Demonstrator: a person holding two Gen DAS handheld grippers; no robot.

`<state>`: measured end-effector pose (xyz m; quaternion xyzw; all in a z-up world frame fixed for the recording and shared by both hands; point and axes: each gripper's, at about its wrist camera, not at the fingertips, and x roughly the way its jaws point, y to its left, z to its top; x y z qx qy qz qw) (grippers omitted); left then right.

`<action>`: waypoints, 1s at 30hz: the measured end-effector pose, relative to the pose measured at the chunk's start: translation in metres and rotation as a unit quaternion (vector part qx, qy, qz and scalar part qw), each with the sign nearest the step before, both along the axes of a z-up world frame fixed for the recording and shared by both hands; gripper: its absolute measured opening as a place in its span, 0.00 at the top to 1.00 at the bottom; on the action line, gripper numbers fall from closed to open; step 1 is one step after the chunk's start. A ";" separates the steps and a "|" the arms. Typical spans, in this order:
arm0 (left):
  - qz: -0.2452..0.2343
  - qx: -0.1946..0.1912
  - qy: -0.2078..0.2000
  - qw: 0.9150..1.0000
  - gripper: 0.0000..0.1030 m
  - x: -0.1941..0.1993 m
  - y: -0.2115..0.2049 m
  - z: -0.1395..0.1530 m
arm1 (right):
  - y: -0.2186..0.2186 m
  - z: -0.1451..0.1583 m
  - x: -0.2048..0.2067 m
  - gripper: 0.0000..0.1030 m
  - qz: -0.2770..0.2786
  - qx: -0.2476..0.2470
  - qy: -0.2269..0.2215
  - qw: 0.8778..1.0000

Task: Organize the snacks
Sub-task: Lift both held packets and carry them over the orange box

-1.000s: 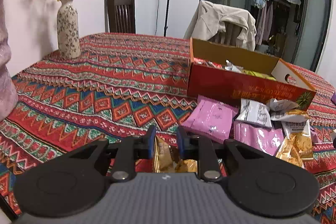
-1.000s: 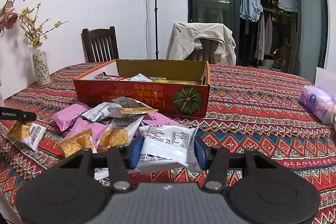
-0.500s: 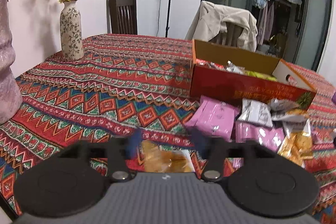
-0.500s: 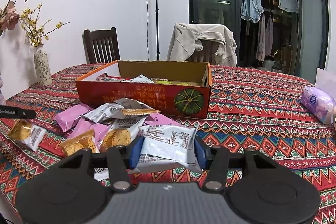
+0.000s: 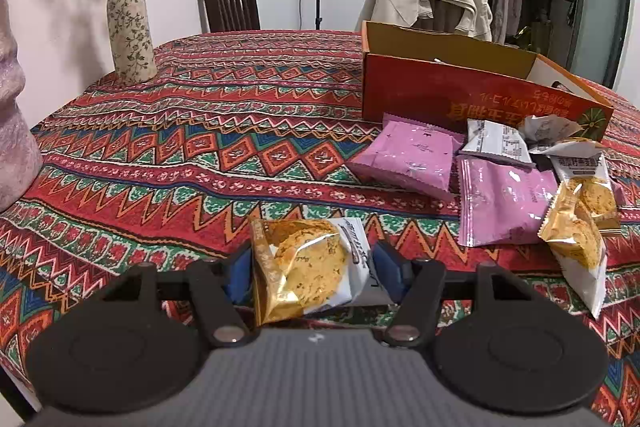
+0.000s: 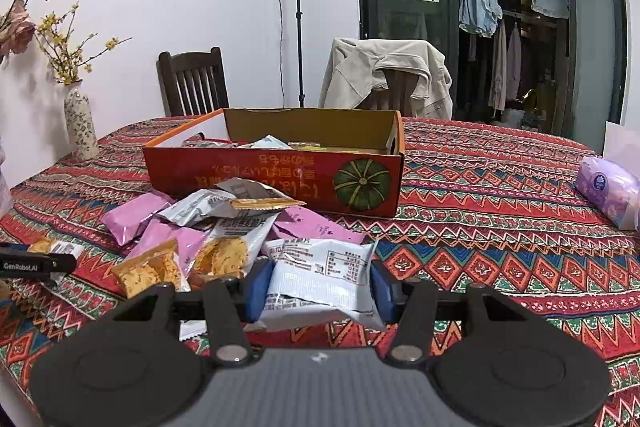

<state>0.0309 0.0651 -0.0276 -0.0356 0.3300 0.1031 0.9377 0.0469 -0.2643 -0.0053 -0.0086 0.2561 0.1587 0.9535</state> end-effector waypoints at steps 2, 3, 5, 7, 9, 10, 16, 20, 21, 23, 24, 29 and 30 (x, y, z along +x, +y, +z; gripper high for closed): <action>0.000 0.002 -0.003 1.000 0.43 -0.001 0.000 0.000 | 0.000 0.001 -0.001 0.50 0.002 0.001 -0.001 1.000; -0.001 0.002 -0.005 1.000 0.46 -0.002 -0.001 0.000 | 0.000 0.001 -0.002 0.50 0.001 0.001 -0.001 1.000; -0.004 0.004 -0.009 1.000 0.46 -0.004 -0.003 0.001 | -0.002 0.001 -0.002 0.50 -0.001 0.002 -0.002 1.000; -0.006 0.004 -0.012 1.000 0.46 -0.006 -0.004 0.003 | -0.003 0.002 -0.002 0.50 -0.003 0.003 -0.003 1.000; -0.007 0.002 -0.017 1.000 0.46 -0.007 -0.004 0.005 | -0.003 0.003 -0.003 0.50 -0.003 0.004 -0.005 1.000; -0.008 0.001 -0.021 1.000 0.46 -0.008 -0.005 0.007 | -0.003 0.003 -0.003 0.50 -0.002 0.004 -0.005 1.000; -0.022 0.000 -0.057 0.998 0.46 -0.003 -0.008 0.030 | -0.004 0.009 0.001 0.50 -0.004 0.006 -0.016 1.000; -0.040 0.005 -0.084 0.996 0.46 0.015 -0.018 0.049 | -0.004 0.020 0.013 0.50 -0.004 0.013 -0.035 0.999; -0.046 0.007 -0.092 0.995 0.46 0.020 -0.021 0.055 | -0.004 0.024 0.018 0.50 -0.003 0.014 -0.040 0.999; -0.056 0.012 -0.109 0.992 0.46 0.031 -0.029 0.066 | -0.002 0.033 0.030 0.50 -0.004 0.015 -0.051 0.999; -0.060 0.013 -0.116 0.991 0.46 0.036 -0.033 0.071 | -0.002 0.037 0.035 0.50 -0.005 0.015 -0.055 0.998; -0.073 0.016 -0.145 0.987 0.46 0.066 -0.049 0.094 | 0.006 0.060 0.069 0.50 -0.005 0.016 -0.080 0.997; -0.074 0.016 -0.151 0.986 0.46 0.074 -0.052 0.098 | 0.008 0.063 0.077 0.50 -0.006 0.015 -0.083 0.996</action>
